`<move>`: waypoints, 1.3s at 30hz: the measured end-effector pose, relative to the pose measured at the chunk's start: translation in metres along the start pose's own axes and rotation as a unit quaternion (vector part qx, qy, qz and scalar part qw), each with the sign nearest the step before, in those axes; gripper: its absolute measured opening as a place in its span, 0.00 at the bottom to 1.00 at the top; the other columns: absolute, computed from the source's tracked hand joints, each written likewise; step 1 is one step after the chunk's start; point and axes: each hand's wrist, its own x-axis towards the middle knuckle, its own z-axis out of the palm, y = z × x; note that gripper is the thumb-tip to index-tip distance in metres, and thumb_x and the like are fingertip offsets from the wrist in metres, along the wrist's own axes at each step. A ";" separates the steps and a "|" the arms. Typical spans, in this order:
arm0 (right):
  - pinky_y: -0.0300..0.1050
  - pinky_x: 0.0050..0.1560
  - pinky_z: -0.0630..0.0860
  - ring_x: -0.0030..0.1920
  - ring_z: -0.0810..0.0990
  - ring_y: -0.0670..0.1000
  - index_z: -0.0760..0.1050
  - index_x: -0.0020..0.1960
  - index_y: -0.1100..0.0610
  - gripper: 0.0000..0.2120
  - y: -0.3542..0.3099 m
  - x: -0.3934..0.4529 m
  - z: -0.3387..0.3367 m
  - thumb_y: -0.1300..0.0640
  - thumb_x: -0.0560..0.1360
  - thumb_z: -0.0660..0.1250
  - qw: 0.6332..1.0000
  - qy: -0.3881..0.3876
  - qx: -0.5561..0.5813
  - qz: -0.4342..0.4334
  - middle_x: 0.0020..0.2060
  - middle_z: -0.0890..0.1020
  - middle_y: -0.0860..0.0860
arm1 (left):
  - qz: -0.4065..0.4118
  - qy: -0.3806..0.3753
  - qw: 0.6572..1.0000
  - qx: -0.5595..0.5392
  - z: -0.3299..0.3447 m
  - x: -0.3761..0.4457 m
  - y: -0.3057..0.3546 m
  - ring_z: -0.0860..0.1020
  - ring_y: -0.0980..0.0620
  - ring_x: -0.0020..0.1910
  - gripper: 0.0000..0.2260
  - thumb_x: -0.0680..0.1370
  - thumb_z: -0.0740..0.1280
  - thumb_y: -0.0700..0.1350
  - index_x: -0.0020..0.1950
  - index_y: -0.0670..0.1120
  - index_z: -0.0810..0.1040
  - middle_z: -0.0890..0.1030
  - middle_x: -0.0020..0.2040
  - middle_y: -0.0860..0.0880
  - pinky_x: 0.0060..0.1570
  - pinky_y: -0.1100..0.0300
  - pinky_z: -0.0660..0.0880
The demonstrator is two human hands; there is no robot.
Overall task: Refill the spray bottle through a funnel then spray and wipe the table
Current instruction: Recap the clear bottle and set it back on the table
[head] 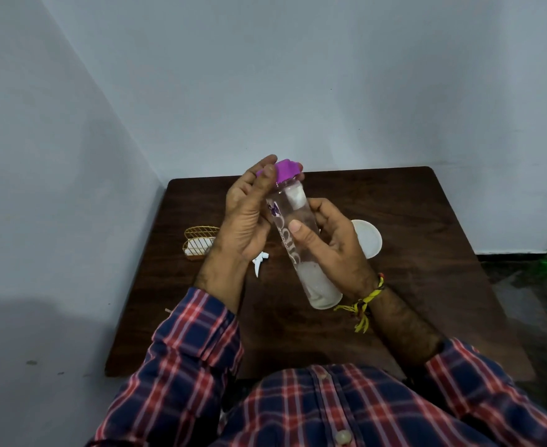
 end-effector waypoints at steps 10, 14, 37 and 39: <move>0.54 0.51 0.82 0.51 0.84 0.50 0.73 0.61 0.61 0.18 0.002 0.004 -0.004 0.55 0.76 0.72 0.994 0.055 -0.093 -0.031 0.50 0.84 0.51 | 0.127 0.084 0.961 0.231 0.008 -0.002 -0.002 0.82 0.48 0.51 0.18 0.74 0.72 0.53 0.54 0.40 0.82 0.84 0.50 0.45 0.49 0.52 0.81; 0.52 0.50 0.82 0.50 0.84 0.49 0.72 0.61 0.62 0.18 0.004 0.005 -0.001 0.56 0.76 0.72 0.991 0.049 -0.115 -0.044 0.50 0.84 0.50 | 0.148 0.144 0.935 0.289 0.012 0.003 0.000 0.84 0.48 0.47 0.18 0.67 0.79 0.51 0.50 0.41 0.84 0.85 0.46 0.45 0.44 0.57 0.82; 0.44 0.55 0.80 0.53 0.82 0.43 0.73 0.64 0.54 0.25 0.063 0.018 0.043 0.50 0.70 0.77 0.980 0.071 -0.180 0.044 0.54 0.83 0.46 | -0.113 0.426 0.806 0.396 -0.152 -0.006 -0.071 0.79 0.49 0.56 0.19 0.75 0.72 0.47 0.64 0.44 0.75 0.80 0.60 0.45 0.45 0.65 0.74; 0.42 0.54 0.80 0.53 0.81 0.40 0.73 0.63 0.53 0.25 0.070 0.025 0.052 0.52 0.70 0.77 0.979 0.076 -0.185 0.043 0.53 0.82 0.44 | -0.193 0.409 0.777 0.437 -0.174 -0.008 -0.078 0.76 0.46 0.63 0.24 0.75 0.72 0.47 0.70 0.44 0.71 0.76 0.66 0.44 0.53 0.58 0.73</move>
